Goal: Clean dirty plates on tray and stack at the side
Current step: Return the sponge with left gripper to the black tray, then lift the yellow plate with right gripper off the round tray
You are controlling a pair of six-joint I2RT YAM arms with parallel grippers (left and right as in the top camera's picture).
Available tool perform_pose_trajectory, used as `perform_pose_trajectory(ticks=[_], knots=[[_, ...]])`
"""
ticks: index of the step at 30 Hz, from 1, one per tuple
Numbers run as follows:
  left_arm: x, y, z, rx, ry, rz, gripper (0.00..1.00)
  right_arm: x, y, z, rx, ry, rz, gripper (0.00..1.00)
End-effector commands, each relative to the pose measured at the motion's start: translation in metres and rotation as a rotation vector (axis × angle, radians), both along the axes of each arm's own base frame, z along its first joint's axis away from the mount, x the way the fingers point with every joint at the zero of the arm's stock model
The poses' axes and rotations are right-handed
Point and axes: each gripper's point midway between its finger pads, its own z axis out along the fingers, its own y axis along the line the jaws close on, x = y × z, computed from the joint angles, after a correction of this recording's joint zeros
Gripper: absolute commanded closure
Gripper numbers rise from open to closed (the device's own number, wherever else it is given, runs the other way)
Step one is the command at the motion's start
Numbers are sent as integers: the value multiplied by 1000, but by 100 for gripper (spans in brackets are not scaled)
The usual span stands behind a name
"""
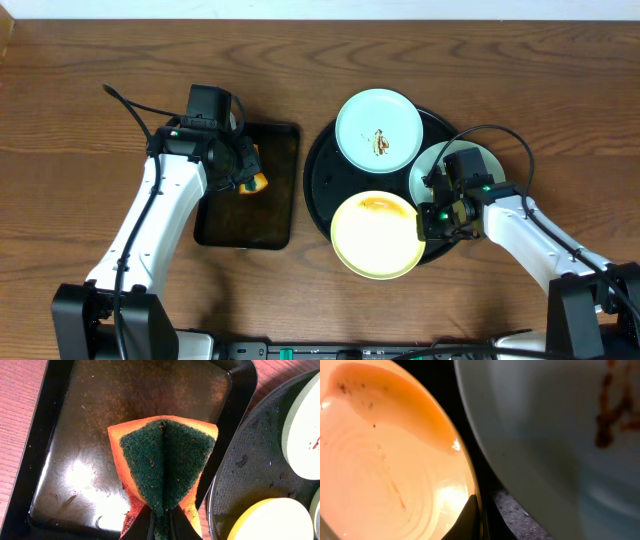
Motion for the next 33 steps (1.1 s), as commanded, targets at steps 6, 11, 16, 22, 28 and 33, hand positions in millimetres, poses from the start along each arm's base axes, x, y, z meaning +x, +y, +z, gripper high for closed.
perform_pose_trajectory(ticks=[6, 11, 16, 22, 28, 33], knots=[[3, 3, 7, 15, -23, -9, 92, 46, -6, 56, -81, -228, 14, 99], [3, 3, 7, 15, -23, -9, 92, 58, -22, 81, -207, -358, 43, 99], [3, 3, 7, 15, -23, -9, 92, 67, -42, 104, -448, -491, 64, 99], [3, 3, 7, 15, -23, -9, 92, 74, -34, 123, -604, -609, 111, 99], [3, 3, 7, 15, -24, -9, 92, 73, -11, 152, -779, -765, 169, 99], [3, 3, 7, 15, -23, -9, 92, 71, 15, 182, -907, -918, 241, 99]])
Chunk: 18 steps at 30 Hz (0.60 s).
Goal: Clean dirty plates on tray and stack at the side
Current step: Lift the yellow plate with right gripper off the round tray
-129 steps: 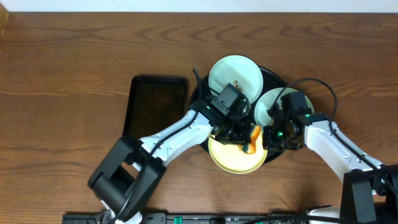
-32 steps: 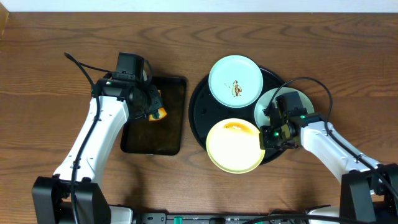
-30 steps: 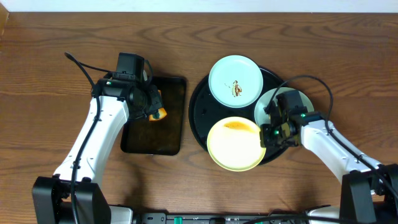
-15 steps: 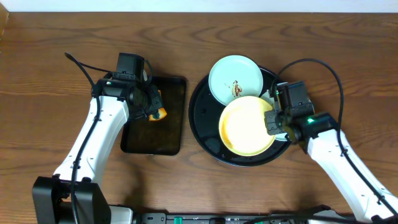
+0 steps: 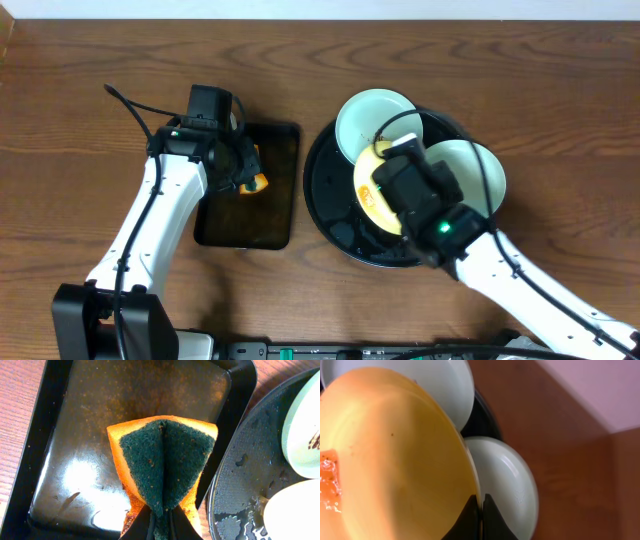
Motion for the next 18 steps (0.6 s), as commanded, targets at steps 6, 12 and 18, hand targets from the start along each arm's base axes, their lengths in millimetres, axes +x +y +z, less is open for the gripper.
perform_pose_trajectory(ticks=[6, 12, 18], knots=[[3, 3, 7, 15, -23, -6, 92, 0, 26, 76, -248, -302, 40, 99], [3, 3, 7, 15, -23, -6, 92, 1, 31, 89, -293, -340, 53, 99], [3, 3, 7, 15, -23, -6, 92, 2, 30, 89, -263, -350, 36, 99]])
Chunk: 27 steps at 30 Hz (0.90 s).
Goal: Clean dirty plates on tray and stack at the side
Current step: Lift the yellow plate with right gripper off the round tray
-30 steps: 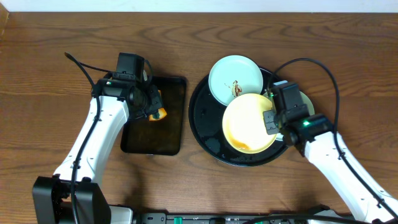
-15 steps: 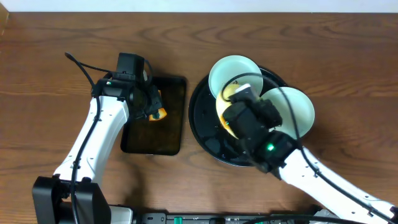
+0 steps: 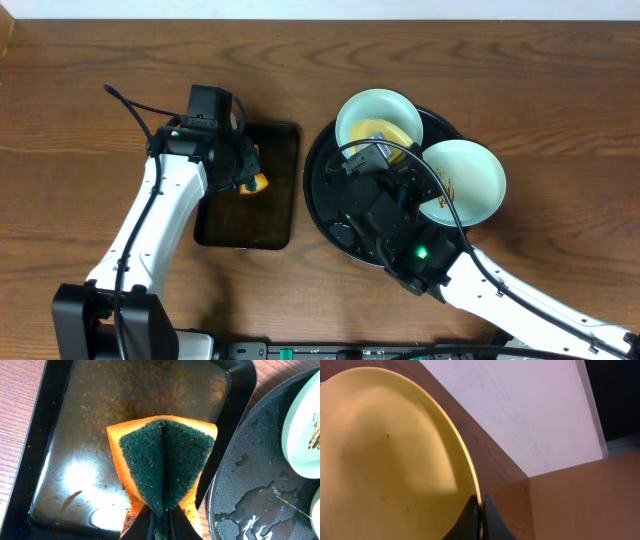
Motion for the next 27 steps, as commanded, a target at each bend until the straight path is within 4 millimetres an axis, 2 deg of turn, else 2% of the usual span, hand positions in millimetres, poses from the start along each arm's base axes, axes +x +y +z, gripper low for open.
perform_pose_trajectory(ticks=[1, 4, 8, 12, 16, 19, 22, 27], knots=[[3, 3, 7, 14, -23, -6, 92, 0, -3, 17, 36, -53, -35, 99], [3, 3, 7, 14, -23, -6, 92, 3, -12, 15, 121, -73, -85, 99], [3, 3, 7, 14, -23, -6, 92, 8, -30, -4, 258, -33, -156, 99], [3, 3, 7, 14, -23, -6, 92, 18, -55, -19, 369, 11, -237, 99], [3, 3, 7, 14, -23, -6, 92, 31, -86, -20, 481, 19, -322, 99], [3, 3, 7, 14, -23, -6, 92, 39, -115, -17, 599, 23, -389, 99], [3, 3, 7, 14, -23, -6, 92, 41, -152, -20, 708, 15, -489, 99], [3, 3, 7, 14, -23, -6, 92, 23, -224, -37, 839, -15, -756, 99]])
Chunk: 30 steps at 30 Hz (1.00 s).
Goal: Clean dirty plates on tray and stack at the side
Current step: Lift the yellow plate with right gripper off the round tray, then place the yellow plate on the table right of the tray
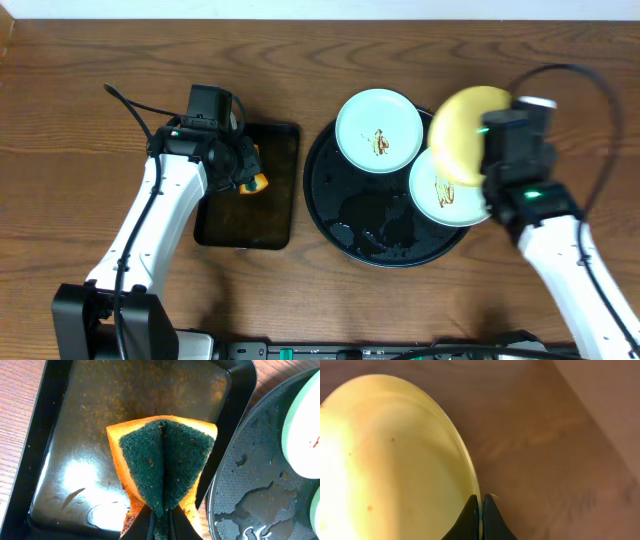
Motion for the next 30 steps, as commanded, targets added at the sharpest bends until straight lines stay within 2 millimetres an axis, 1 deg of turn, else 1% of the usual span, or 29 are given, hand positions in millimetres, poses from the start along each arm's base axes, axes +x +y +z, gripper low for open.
perform_pose_trajectory(ticks=[1, 5, 8, 12, 14, 16, 20, 24, 28, 30], knots=[[3, 3, 7, 14, -23, -6, 92, -11, -40, -6, 191, -55, -204, 99], [3, 3, 7, 14, -23, -6, 92, -33, -82, -21, 302, -47, -381, 99], [3, 3, 7, 14, -23, -6, 92, -49, -106, -30, 350, -44, -497, 99], [3, 3, 7, 14, -22, -6, 92, -65, -126, -43, 398, -13, -577, 99], [2, 3, 6, 14, -22, -6, 92, -76, -136, -54, 400, 27, -628, 99], [2, 3, 7, 14, -22, -6, 92, -81, -145, -63, 410, 49, -668, 99], [2, 3, 7, 14, -22, -6, 92, -88, -158, -79, 434, 65, -749, 99], [2, 3, 6, 14, -18, -6, 92, -80, -166, -90, 442, 59, -757, 99], [1, 3, 6, 14, -18, -6, 92, -69, -162, -106, 485, 82, -726, 99], [1, 3, 6, 15, -17, -6, 92, -67, -159, -115, 510, 107, -718, 99]])
